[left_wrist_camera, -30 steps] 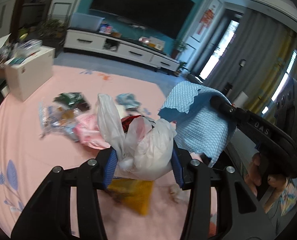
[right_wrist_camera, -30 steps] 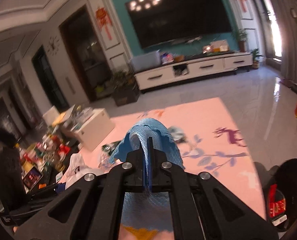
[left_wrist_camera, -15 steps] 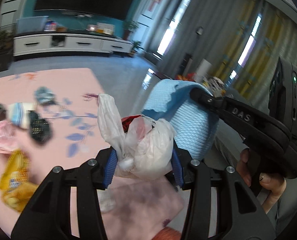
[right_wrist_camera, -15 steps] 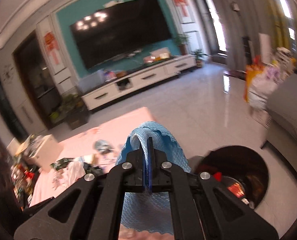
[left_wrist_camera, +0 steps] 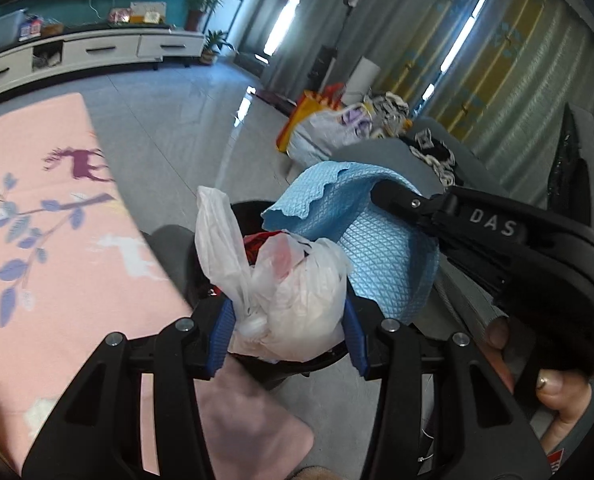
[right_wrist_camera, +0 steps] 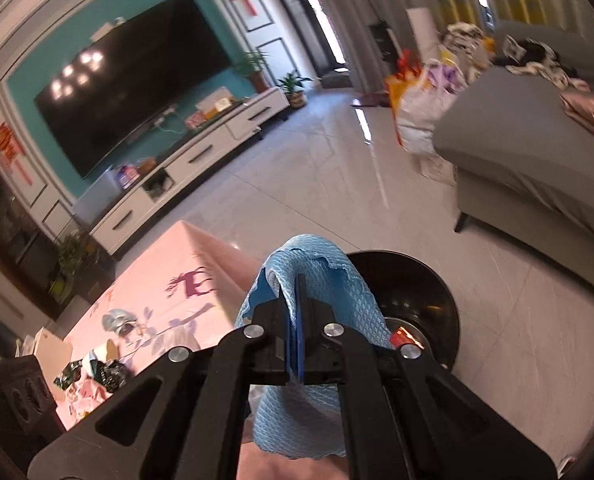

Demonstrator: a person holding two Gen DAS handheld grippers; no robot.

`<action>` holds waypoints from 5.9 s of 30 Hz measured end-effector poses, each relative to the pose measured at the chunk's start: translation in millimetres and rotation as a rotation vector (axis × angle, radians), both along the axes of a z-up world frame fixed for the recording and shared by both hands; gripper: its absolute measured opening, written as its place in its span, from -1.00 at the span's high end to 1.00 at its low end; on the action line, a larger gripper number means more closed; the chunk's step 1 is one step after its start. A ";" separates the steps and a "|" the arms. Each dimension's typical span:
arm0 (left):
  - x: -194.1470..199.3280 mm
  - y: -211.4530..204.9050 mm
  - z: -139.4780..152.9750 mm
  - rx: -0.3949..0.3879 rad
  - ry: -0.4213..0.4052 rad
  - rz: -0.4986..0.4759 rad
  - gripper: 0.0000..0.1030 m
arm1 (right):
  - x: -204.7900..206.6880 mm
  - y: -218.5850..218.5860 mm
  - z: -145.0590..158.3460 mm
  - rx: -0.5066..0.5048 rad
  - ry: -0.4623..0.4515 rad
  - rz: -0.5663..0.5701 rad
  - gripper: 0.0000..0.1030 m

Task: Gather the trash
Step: 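Carry both items over the black bin and open both tools to drop them, then move both tools back from the bin to the table, then grasp the yellow chip bag with the right tool while the left tool grasps the clear zip-lock bag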

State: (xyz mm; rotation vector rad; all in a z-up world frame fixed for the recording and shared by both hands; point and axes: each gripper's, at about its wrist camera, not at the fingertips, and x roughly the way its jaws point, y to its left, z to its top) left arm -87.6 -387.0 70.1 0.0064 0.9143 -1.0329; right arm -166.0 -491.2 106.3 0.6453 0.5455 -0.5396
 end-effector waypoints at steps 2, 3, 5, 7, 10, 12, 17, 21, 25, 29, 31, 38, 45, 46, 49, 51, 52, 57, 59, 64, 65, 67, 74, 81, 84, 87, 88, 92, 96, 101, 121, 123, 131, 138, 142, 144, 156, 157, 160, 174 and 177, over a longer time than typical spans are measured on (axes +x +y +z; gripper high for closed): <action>-0.5 -9.5 -6.3 0.011 0.011 -0.015 0.08 | -4.3 -7.8 -9.1 0.023 0.016 -0.025 0.93; 1.1 -15.7 -11.1 0.021 0.019 -0.022 0.08 | -6.2 -10.9 -12.3 0.033 0.021 -0.033 0.93; 3.4 -24.9 -18.1 0.038 0.032 -0.027 0.08 | -9.2 -19.1 -18.7 0.052 0.027 -0.043 0.93; 7.1 -34.4 -27.5 0.057 0.052 -0.033 0.08 | -11.9 -26.2 -27.4 0.083 0.033 -0.059 0.93; 7.4 -43.4 -36.9 0.077 0.071 -0.046 0.08 | -11.5 -32.5 -34.2 0.107 0.051 -0.068 0.93; 8.3 -49.2 -43.2 0.095 0.072 -0.047 0.08 | -9.3 -36.2 -37.9 0.118 0.062 -0.075 0.93; 11.8 -57.9 -55.2 0.123 0.096 -0.042 0.08 | 1.7 -38.6 -47.0 0.140 0.094 -0.055 0.93; 14.7 -64.2 -59.8 0.135 0.115 -0.038 -0.06 | 6.1 -41.5 -53.8 0.158 0.121 -0.055 0.93; 13.9 -67.2 -56.6 0.136 0.102 -0.040 -0.22 | 8.2 -43.1 -54.3 0.158 0.135 -0.054 0.93; 13.5 -62.9 -50.1 0.119 0.099 -0.033 -0.50 | 9.3 -41.0 -50.7 0.152 0.136 -0.044 0.54; 13.8 -54.7 -46.0 0.109 0.094 -0.032 -0.65 | 8.9 -38.5 -46.3 0.146 0.121 -0.042 0.08; 15.4 -11.9 -18.5 0.076 0.027 0.022 -0.90 | 3.5 -16.7 -11.3 0.073 0.031 -0.028 -0.46; 24.4 76.0 16.8 0.053 -0.047 0.178 -0.94 | 17.9 28.2 24.8 0.006 -0.074 0.093 -0.81; 25.3 90.0 22.1 0.050 -0.056 0.205 -0.94 | 22.1 34.2 28.7 -0.001 -0.083 0.117 -0.87; 24.5 134.7 35.9 0.056 -0.096 0.301 -0.94 | 36.5 58.8 40.1 -0.030 -0.104 0.196 -0.93; 23.2 166.2 44.0 0.057 -0.123 0.360 -0.94 | 44.5 72.9 46.2 -0.054 -0.101 0.235 -0.93; 21.9 183.2 48.0 0.049 -0.138 0.382 -0.94 | 47.7 79.0 48.3 -0.066 -0.099 0.249 -0.93; 14.8 257.0 59.1 0.040 -0.225 0.539 -0.94 | 66.9 120.6 57.9 -0.116 -0.104 0.356 -0.93; 14.1 281.8 55.8 0.053 -0.249 0.591 -0.94 | 75.3 134.5 58.8 -0.115 -0.104 0.392 -0.93; 23.5 333.2 36.7 0.081 -0.279 0.763 -0.94 | 102.4 177.0 51.2 -0.161 -0.045 0.461 -0.93; 26.4 339.9 31.4 0.080 -0.269 0.790 -0.94 | 106.2 184.3 48.1 -0.177 -0.032 0.471 -0.93; 31.2 359.2 17.5 0.065 -0.260 0.830 -0.94 | 116.1 199.3 41.6 -0.208 -0.007 0.492 -0.93; 41.2 385.7 0.9 0.091 -0.263 0.891 -0.94 | 139.3 247.4 13.9 -0.298 0.041 0.555 -0.93; 45.0 384.7 -7.6 0.200 -0.291 0.881 -0.94 | 154.7 265.7 -9.9 -0.295 -0.002 0.616 -0.93; 46.1 389.7 -9.3 0.181 -0.258 0.875 -0.94 | 161.5 272.4 -20.6 -0.319 0.034 0.613 -0.93; 50.1 392.8 -10.5 0.159 -0.195 0.837 -0.94 | 163.2 277.5 -27.7 -0.317 0.050 0.646 -0.93; 51.9 392.7 -11.8 0.167 -0.176 0.827 -0.94 | 164.3 278.2 -28.9 -0.308 0.063 0.651 -0.93; 54.2 393.3 -15.0 0.184 -0.153 0.827 -0.94 | 168.5 276.4 -36.8 -0.232 0.097 0.669 -0.93; 53.9 396.4 -15.4 0.145 -0.113 0.810 -0.94 | 169.8 276.7 -40.8 -0.210 0.117 0.680 -0.93; 54.6 406.6 -12.3 0.135 -0.104 0.830 -0.94 | 167.2 278.5 -38.1 -0.210 0.113 0.695 -0.93; 87.1 471.2 -23.3 -0.038 0.109 0.949 -0.94 | 173.1 301.9 -54.5 -0.014 0.193 0.929 -0.93; 100.9 478.5 -24.6 -0.053 0.118 0.963 -0.93 | 174.7 308.1 -58.8 -0.027 0.208 0.955 -0.86; 160.7 478.4 -46.3 -0.109 0.216 0.939 -0.89 | 177.0 329.4 -71.0 -0.101 0.286 1.028 0.16; 197.6 470.7 -64.2 -0.048 0.227 0.923 -0.69 | 176.4 329.5 -68.5 -0.130 0.279 1.043 0.40; 202.4 472.0 -66.5 -0.009 0.228 0.946 -0.48 | 175.1 325.4 -64.9 -0.127 0.273 1.035 0.45; 202.4 473.5 -66.7 -0.040 0.242 0.943 -0.25 | 173.7 321.8 -60.3 -0.113 0.257 1.035 0.48; 184.8 468.1 -69.9 -0.042 0.251 0.956 0.49 | 165.8 305.8 -40.3 -0.106 0.198 0.995 0.49; 179.3 466.1 -68.3 -0.039 0.248 0.957 0.50 | 164.9 304.3 -38.5 -0.105 0.193 0.992 0.49; 162.9 460.1 -53.8 -0.006 0.207 0.968 0.51 | 161.9 300.6 -30.5 -0.107 0.172 0.983 0.49; 69.1 427.3 56.0 -0.035 -0.082 0.845 0.49 | 131.8 274.4 16.8 -0.126 0.017 0.932 0.61; 59.7 420.5 63.8 -0.036 -0.105 0.849 0.49 | 131.8 269.7 18.8 -0.128 0.011 0.920 0.62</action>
